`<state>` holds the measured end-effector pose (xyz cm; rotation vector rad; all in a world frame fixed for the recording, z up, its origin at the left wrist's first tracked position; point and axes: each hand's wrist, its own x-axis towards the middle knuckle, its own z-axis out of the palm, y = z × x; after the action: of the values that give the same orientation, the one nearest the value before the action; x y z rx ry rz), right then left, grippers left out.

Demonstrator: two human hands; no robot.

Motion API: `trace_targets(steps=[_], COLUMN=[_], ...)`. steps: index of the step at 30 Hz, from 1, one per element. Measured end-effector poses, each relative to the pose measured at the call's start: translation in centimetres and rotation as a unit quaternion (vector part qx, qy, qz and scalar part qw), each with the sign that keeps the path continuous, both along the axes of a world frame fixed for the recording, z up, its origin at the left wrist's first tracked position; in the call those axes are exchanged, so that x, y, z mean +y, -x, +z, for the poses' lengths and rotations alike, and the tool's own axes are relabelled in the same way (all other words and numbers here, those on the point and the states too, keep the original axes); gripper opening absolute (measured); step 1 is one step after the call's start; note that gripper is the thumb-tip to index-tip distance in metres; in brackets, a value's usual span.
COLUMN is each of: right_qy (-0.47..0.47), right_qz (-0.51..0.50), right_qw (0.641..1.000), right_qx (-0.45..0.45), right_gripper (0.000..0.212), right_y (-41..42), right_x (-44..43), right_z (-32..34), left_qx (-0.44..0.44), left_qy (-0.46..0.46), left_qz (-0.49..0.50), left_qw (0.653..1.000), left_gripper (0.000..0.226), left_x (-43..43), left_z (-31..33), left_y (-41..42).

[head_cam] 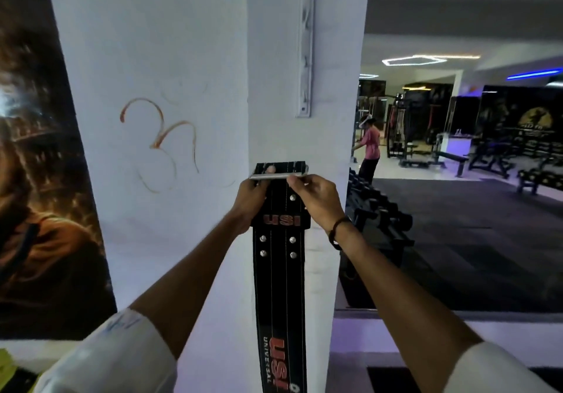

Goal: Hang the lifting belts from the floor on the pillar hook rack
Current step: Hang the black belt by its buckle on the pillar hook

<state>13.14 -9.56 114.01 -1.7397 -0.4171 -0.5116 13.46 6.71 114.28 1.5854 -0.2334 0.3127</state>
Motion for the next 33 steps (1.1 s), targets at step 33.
trace_targets(steps=[33], right_qy=[-0.083], right_qz=[0.007], right_qw=[0.995], right_qx=[-0.054], right_gripper=[0.014], right_y=[0.9], right_x=[0.6], right_z=[5.3], left_qx=[-0.118], left_qy=[0.01], left_qz=[0.033], left_qw=[0.992], left_gripper=[0.061], left_x=[-1.5], left_z=[12.5], left_y=[-1.1])
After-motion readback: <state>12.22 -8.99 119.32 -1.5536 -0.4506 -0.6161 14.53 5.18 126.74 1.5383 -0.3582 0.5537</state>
